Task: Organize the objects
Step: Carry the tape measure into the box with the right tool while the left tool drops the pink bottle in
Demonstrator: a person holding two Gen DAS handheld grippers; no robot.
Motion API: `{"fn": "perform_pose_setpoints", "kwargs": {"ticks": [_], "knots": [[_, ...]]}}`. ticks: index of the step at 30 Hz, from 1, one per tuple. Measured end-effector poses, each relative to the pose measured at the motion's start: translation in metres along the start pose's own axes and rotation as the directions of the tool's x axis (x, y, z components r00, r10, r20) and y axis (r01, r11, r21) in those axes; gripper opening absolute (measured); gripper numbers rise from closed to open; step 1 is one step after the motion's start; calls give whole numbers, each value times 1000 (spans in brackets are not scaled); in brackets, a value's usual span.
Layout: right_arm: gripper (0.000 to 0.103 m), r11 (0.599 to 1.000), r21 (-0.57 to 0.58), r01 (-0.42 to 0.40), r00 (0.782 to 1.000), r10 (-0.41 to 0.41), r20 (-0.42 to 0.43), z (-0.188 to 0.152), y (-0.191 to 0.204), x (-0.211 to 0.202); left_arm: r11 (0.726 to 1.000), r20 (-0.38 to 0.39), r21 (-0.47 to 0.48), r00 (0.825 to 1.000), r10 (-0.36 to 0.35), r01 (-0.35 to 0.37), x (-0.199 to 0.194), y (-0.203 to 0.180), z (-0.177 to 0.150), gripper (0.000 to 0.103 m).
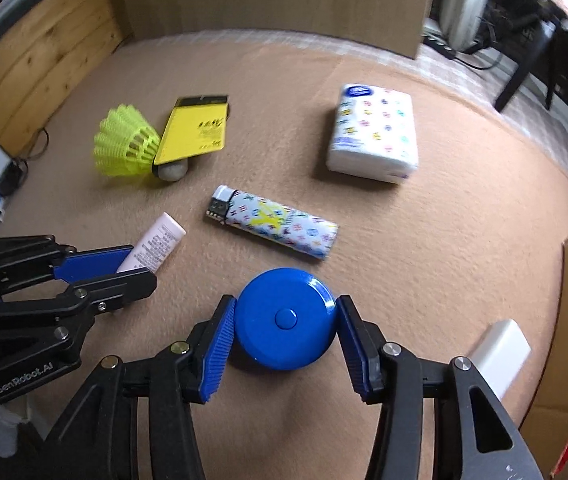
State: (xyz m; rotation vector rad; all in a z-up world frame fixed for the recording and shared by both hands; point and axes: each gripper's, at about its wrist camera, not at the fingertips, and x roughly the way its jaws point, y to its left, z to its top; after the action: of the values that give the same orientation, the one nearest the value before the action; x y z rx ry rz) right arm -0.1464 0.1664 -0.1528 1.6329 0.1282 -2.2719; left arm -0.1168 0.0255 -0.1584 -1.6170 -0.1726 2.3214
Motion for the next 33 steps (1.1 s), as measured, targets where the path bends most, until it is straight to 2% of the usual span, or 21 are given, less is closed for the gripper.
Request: {"fn": "perform_pose_setpoints", "kwargs": {"ticks": [7,19,23,26,33], "knots": [[46,997,79,-9,997,2,82,-11,-46,-45,998,44,46,998,-47,45,-9,-46,20,21],[46,966,258,26,980,-75,182,-56,-161,-113,970,59,189,984,-166,152,9,-180,63,21],[46,947,319,38,979,-99,176,-76,-196,-119,950,44,255,979,-199,182,21,-235,73,21],[46,934,358,16,981,-83,174,-89,-215,-120,937,29,291,977,-213,196,32,-270,79,21],[46,926,379,-1,983,-68,170,-110,-232,-120,921,-8,342,981,-193,185,71,-332,95,21]]}}
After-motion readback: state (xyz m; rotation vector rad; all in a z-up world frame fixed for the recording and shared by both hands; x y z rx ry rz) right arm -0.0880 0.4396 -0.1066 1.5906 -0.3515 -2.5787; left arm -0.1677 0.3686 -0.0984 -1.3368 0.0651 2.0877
